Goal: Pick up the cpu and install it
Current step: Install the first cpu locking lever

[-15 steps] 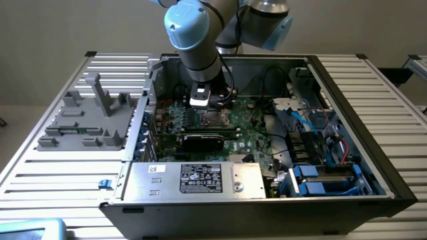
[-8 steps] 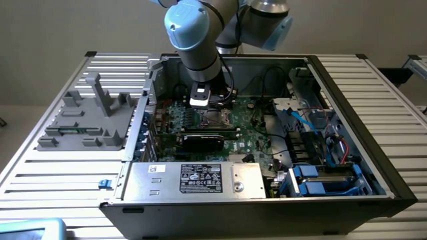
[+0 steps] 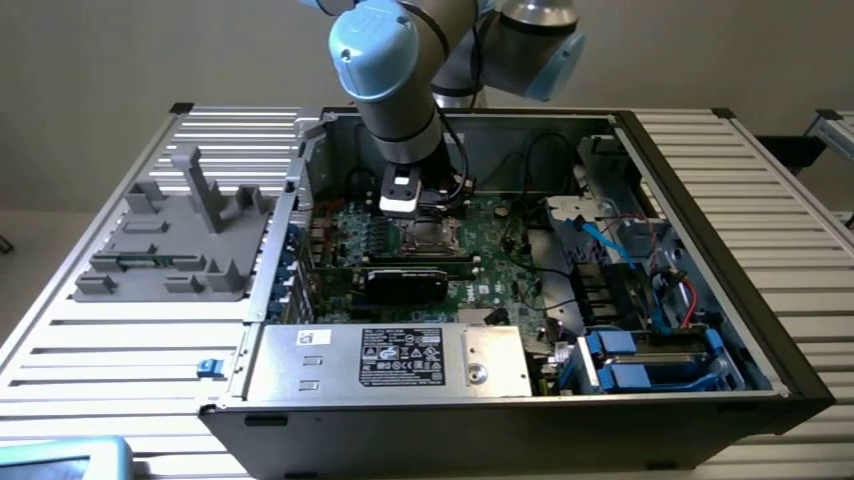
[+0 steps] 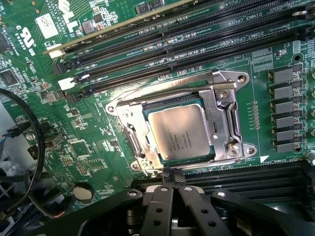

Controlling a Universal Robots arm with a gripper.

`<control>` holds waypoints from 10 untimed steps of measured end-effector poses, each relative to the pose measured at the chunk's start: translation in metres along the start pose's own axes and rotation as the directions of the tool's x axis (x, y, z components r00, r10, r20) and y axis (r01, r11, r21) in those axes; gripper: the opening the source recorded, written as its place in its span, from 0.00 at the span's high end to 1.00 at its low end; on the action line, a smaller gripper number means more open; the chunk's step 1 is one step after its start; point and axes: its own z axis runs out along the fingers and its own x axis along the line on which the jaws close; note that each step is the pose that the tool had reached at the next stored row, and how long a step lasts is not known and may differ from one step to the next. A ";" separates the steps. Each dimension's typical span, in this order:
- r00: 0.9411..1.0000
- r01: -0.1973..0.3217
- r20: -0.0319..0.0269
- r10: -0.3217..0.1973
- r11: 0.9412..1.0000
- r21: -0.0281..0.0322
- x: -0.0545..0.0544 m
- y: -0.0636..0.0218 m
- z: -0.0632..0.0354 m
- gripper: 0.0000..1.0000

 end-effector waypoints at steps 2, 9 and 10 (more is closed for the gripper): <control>1.000 0.000 0.000 0.000 1.000 0.000 0.000 -0.0001 0.0002 0.89; 1.000 -0.001 0.001 0.001 1.000 0.003 0.000 0.0001 0.0014 0.89; 1.000 -0.001 0.001 0.001 1.000 0.004 0.000 0.0001 0.0016 0.89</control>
